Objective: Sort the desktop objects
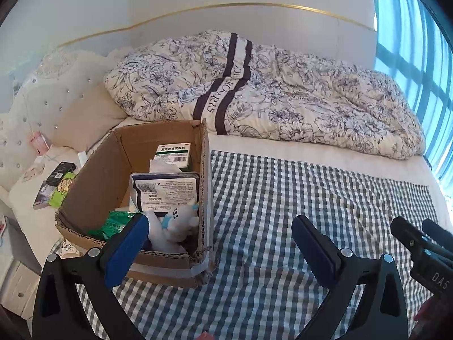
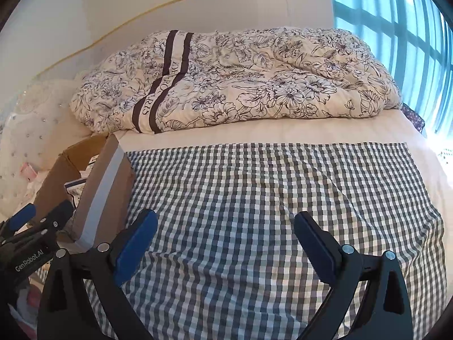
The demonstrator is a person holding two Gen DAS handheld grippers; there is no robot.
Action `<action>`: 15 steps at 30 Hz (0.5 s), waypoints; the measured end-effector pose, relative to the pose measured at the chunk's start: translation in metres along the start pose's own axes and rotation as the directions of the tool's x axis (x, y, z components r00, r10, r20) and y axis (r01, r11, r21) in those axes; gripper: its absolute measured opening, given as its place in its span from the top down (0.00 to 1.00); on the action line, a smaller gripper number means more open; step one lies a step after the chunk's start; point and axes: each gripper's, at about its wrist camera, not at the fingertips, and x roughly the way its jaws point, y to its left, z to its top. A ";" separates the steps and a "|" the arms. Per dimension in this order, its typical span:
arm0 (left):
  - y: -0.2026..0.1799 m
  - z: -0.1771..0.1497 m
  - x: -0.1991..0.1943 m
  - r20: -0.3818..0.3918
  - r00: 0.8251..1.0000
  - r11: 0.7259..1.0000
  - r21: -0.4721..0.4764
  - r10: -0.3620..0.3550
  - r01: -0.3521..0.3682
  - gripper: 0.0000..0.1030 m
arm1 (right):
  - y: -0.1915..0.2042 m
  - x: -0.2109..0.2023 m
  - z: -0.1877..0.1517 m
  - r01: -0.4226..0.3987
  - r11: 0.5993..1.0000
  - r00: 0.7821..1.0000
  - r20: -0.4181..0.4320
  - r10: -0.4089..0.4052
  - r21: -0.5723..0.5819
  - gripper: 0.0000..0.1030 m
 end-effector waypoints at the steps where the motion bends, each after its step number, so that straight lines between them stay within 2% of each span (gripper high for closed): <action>1: 0.001 0.000 0.001 -0.005 1.000 1.000 -0.004 0.000 0.000 0.00 | 0.000 0.000 0.000 -0.001 1.000 1.000 -0.002 0.001 -0.003 0.05; 10: 0.010 -0.002 0.003 -0.018 1.000 1.000 -0.025 0.013 -0.014 0.00 | 0.015 0.002 -0.002 -0.014 0.999 1.000 -0.010 0.014 -0.041 0.05; 15: 0.013 -0.002 0.003 -0.018 0.999 0.998 -0.049 -0.032 0.032 0.00 | 0.021 0.004 -0.004 -0.009 0.998 1.000 -0.019 0.008 -0.055 0.05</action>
